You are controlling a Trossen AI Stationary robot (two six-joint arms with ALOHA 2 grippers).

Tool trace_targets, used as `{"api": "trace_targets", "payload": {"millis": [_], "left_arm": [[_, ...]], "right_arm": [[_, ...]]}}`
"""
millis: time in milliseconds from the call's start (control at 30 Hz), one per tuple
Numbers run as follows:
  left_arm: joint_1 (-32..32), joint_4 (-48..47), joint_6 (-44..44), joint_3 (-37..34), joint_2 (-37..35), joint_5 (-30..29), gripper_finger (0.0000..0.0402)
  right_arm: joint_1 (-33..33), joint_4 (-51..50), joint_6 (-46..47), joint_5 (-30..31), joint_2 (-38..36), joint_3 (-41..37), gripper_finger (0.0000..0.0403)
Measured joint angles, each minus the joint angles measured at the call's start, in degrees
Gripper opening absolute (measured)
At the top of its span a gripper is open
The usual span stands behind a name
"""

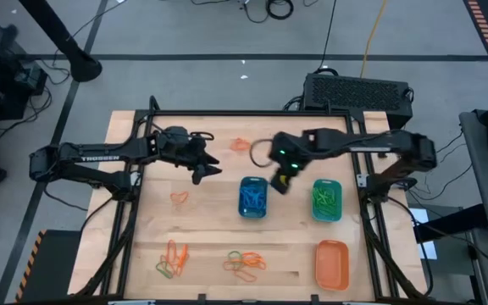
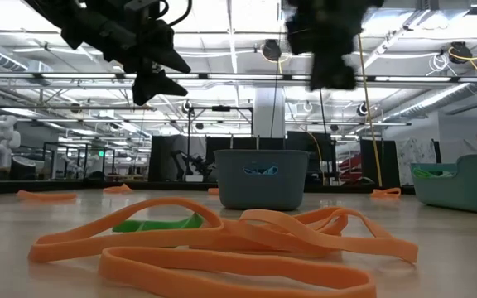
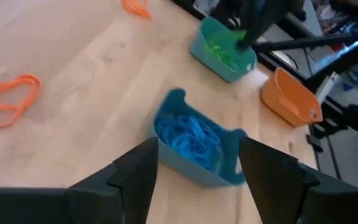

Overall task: Sort rubber bands into baskets
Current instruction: Put the green rubberband into the light blue bin

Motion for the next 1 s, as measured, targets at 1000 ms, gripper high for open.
{"api": "trace_targets", "payload": {"millis": [1000], "left_arm": [[0.6,0.2,1.0,0.0,0.0,-0.3,0.0230]], "right_arm": [[10.3,-18.0,30.0,2.0,-26.5,-31.3,0.0036]]}}
